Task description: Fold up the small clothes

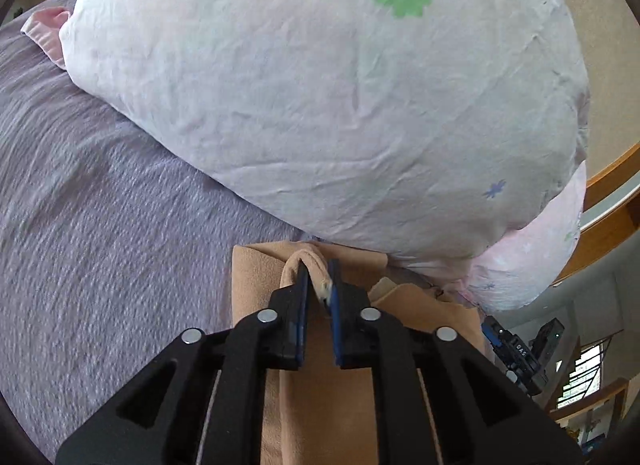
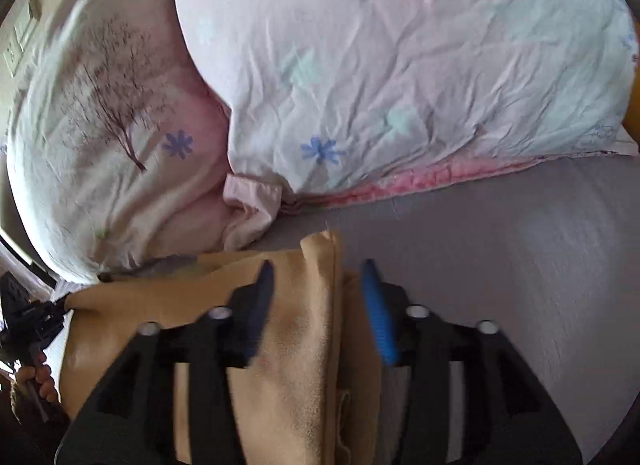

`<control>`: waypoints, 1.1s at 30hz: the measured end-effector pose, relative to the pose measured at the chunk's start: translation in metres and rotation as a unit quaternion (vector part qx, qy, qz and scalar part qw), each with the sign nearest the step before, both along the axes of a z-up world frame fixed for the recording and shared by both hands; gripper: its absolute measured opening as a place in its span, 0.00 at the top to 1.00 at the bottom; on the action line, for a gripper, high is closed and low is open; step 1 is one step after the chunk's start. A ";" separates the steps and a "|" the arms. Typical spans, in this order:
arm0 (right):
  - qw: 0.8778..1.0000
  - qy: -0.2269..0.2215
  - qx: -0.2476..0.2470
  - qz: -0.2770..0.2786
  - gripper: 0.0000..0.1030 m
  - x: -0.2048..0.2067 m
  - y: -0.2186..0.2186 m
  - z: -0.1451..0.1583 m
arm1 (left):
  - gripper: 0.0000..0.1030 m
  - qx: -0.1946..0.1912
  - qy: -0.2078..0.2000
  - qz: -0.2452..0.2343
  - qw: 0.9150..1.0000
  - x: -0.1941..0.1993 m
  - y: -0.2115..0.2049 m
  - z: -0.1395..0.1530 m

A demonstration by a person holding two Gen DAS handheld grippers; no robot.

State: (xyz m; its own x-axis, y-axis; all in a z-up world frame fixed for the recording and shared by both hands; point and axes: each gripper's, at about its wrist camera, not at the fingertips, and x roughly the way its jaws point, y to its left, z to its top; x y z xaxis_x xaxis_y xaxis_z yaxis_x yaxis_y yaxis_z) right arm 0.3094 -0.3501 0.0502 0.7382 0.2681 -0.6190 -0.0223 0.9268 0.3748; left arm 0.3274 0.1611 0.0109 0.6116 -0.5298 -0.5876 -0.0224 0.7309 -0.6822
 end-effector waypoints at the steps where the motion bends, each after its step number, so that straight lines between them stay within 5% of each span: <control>1: 0.999 -0.018 0.026 0.023 0.31 -0.012 0.000 0.009 | 0.48 0.013 -0.011 0.013 1.000 -0.006 0.005 0.009; 2: 0.998 -0.025 0.042 0.046 0.31 -0.021 0.002 0.014 | 0.13 0.021 -0.029 0.025 0.999 -0.015 0.010 0.018; 3: 0.996 -0.028 0.050 0.071 0.31 -0.030 0.007 0.016 | 0.06 0.026 -0.051 0.031 0.998 -0.025 0.014 0.026; 5: 0.993 -0.020 0.049 0.107 0.30 -0.045 0.016 0.014 | 0.06 0.033 -0.064 0.018 0.997 -0.040 0.017 0.035; 10: 0.991 0.088 0.026 0.101 0.16 -0.037 0.034 -0.038 | 0.06 0.033 -0.003 -0.031 0.999 -0.073 0.011 0.011; 18: 0.984 -0.035 0.139 0.103 0.08 -0.060 0.008 -0.021 | 0.08 0.030 0.034 -0.065 0.997 -0.100 -0.012 -0.010; 20: 0.982 -0.046 0.162 0.091 0.06 -0.061 -0.004 -0.022 | 0.30 0.012 0.044 -0.074 0.996 -0.101 -0.023 -0.016; 21: 0.979 -0.045 0.179 0.086 0.06 -0.062 -0.011 -0.023 | 0.31 0.017 0.041 -0.059 0.997 -0.106 -0.025 -0.015; 22: 0.976 -0.041 0.196 0.084 0.06 -0.059 -0.015 -0.025 | 0.47 0.014 0.042 -0.048 0.998 -0.108 -0.027 -0.017; 23: 0.973 -0.037 0.211 0.083 0.05 -0.057 -0.019 -0.028 | 0.78 -0.005 0.052 -0.044 0.998 -0.107 -0.027 -0.021; 26: 0.968 -0.046 0.235 0.078 0.05 -0.061 -0.030 -0.025 | 0.82 -0.057 0.052 -0.021 0.997 -0.104 -0.022 -0.014; 30: 0.962 -0.071 0.255 0.068 0.05 -0.069 -0.040 -0.019 | 0.83 -0.030 -0.008 -0.059 0.998 -0.101 -0.058 0.041; 33: 0.958 -0.077 0.271 0.057 0.05 -0.071 -0.054 -0.020 | 0.83 -0.015 -0.056 -0.128 0.990 -0.093 -0.123 0.083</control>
State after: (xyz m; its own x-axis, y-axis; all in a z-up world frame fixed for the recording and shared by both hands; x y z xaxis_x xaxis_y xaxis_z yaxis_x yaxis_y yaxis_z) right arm 0.2381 -0.4041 0.0306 0.7559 0.6040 -0.2526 -0.2050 0.5847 0.7849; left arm 0.2341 0.0383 0.0943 0.5158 -0.6921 -0.5049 0.2380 0.6819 -0.6916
